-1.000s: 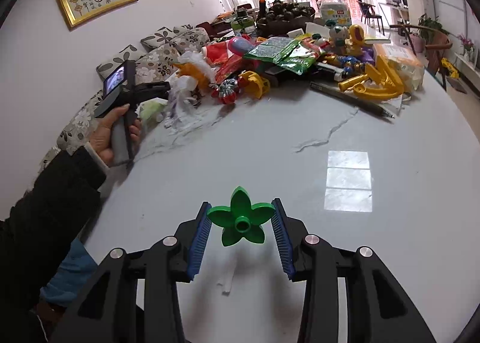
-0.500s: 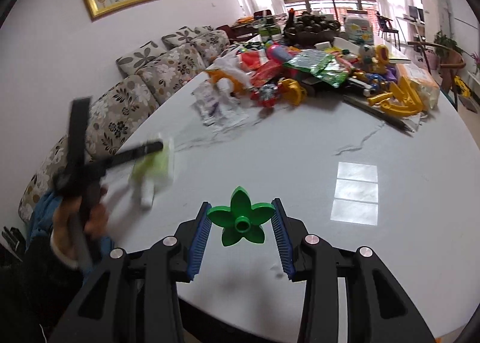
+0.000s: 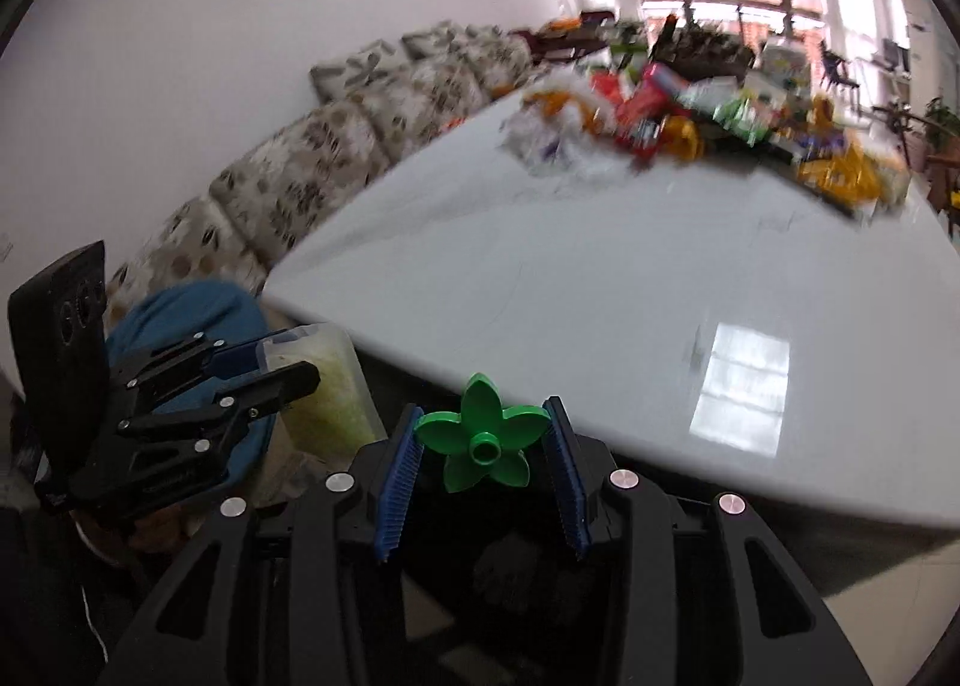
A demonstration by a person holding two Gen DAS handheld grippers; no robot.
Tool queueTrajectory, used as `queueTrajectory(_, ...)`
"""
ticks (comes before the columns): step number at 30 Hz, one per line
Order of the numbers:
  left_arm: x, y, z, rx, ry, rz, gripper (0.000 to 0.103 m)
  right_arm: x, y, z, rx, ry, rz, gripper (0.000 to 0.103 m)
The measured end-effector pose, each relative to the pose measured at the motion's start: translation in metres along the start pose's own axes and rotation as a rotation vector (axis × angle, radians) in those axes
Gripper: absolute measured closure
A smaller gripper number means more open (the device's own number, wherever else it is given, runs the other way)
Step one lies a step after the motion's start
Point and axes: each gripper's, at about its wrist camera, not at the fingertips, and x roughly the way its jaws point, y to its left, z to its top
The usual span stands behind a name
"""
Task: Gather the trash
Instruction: 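Lower both held items into the trash bag and open both grippers, then pinch a white tissue with the right gripper while the left grasps the purple-white snack packet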
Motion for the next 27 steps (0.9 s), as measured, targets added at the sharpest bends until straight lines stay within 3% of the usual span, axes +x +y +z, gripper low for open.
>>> queueTrajectory(5, 0.053, -0.003, -0.051, 0.047, 0.153, -0.006, 0.066, 0.048, -0.006, -0.043, 0.013, 0.166, 0.011, 0.062)
queueTrajectory(6, 0.065, -0.003, -0.058, 0.061, 0.182, -0.012, 0.065, 0.059, -0.009, -0.049, 0.011, 0.202, 0.018, 0.053)
queueTrajectory(7, 0.085, -0.002, -0.067, 0.076, 0.231, -0.036, 0.064, 0.079, -0.014, -0.059, 0.013, 0.252, 0.015, 0.031)
queueTrajectory(8, 0.112, 0.002, -0.080, 0.082, 0.303, -0.059, 0.059, 0.098, -0.020, -0.069, 0.015, 0.295, 0.004, 0.024)
queueTrajectory(11, 0.154, 0.015, -0.105, 0.084, 0.410, -0.027, 0.050, 0.127, -0.033, -0.088, 0.032, 0.404, -0.043, 0.034)
queueTrajectory(13, 0.153, 0.024, -0.106, 0.074, 0.421, -0.032, 0.050, 0.114, -0.033, -0.087, 0.027, 0.386, -0.033, 0.036)
queueTrajectory(15, 0.133, 0.031, -0.097, 0.063, 0.378, -0.055, 0.044, 0.091, -0.026, -0.078, -0.008, 0.352, -0.007, 0.035)
queueTrajectory(18, 0.090, 0.032, -0.070, 0.077, 0.253, -0.063, 0.030, 0.043, -0.012, -0.045, -0.056, 0.241, 0.082, 0.032)
queueTrajectory(21, 0.045, 0.034, -0.030, 0.091, 0.086, -0.094, 0.021, 0.016, -0.006, 0.020, -0.107, 0.087, 0.089, 0.024)
queueTrajectory(24, 0.023, 0.040, 0.011, 0.093, -0.062, -0.054, 0.016, 0.040, -0.013, 0.091, -0.137, -0.005, 0.022, 0.024)
queueTrajectory(27, 0.021, 0.050, 0.040, 0.049, -0.142, -0.020, 0.016, 0.085, -0.030, 0.155, -0.113, -0.032, -0.028, 0.024)
